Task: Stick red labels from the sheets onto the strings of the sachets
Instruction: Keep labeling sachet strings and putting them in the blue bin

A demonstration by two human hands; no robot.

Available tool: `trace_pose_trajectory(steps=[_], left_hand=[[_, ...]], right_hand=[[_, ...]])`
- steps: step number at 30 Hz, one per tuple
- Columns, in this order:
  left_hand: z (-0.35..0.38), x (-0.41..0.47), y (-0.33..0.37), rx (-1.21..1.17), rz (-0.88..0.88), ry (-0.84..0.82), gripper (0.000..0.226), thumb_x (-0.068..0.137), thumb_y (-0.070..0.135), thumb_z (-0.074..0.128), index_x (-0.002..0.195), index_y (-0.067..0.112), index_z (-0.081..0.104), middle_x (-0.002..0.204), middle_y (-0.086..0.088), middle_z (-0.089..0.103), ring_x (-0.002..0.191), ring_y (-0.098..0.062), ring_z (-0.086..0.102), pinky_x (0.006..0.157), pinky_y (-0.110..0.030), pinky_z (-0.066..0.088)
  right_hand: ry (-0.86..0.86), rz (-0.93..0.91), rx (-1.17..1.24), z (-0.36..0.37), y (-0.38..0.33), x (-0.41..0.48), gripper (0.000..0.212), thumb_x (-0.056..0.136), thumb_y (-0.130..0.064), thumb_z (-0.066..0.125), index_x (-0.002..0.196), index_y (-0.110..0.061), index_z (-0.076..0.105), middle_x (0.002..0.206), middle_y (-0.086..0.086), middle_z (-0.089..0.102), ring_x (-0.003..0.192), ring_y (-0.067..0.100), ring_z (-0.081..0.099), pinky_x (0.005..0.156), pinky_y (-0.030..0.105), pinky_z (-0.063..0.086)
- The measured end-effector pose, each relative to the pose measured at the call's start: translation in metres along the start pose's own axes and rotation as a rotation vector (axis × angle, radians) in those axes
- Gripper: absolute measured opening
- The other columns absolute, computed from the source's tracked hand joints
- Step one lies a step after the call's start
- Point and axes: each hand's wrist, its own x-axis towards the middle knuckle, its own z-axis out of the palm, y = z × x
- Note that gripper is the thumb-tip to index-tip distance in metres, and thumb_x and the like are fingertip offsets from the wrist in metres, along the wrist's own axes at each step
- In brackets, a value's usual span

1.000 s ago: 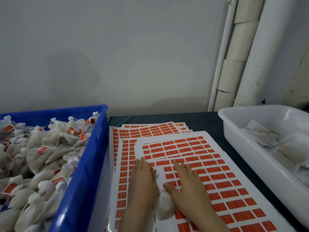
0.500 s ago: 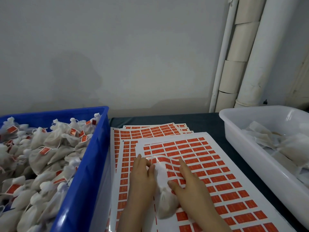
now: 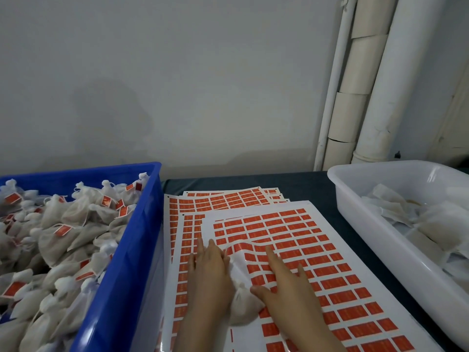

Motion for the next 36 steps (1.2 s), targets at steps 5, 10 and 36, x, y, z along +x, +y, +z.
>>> trace_pose_trajectory(steps=[5,10,36], left_hand=[[-0.004,-0.001,0.000,-0.226,-0.020,0.080,0.033,0.091,0.037,0.049,0.122,0.026,0.046,0.136,0.006,0.049,0.118,-0.015,0.051,0.107,-0.033,0.039],[-0.013,0.000,0.003,-0.646,-0.035,0.210,0.010,0.091,0.032,0.053,0.099,0.027,0.054,0.115,0.013,0.056,0.099,-0.012,0.059,0.090,-0.032,0.052],[-0.025,0.006,-0.009,-1.210,-0.307,0.041,0.012,0.086,0.036,0.061,0.093,0.027,0.065,0.099,0.010,0.068,0.091,-0.020,0.065,0.083,-0.044,0.055]], right_hand=[[0.006,0.006,0.036,-0.001,-0.001,0.001,0.082,0.082,-0.060,0.048,0.142,-0.044,-0.006,0.153,-0.011,0.017,0.141,0.023,0.021,0.112,0.041,0.026],[0.034,-0.021,0.114,-0.002,0.000,0.001,0.082,0.081,-0.062,0.047,0.141,-0.046,-0.006,0.152,-0.013,0.020,0.138,0.020,0.028,0.109,0.038,0.031],[-0.103,-0.351,-0.234,-0.026,0.003,0.003,0.064,0.047,-0.082,-0.032,0.103,-0.056,-0.051,0.121,-0.027,-0.053,0.120,0.004,-0.044,0.102,0.040,-0.028]])
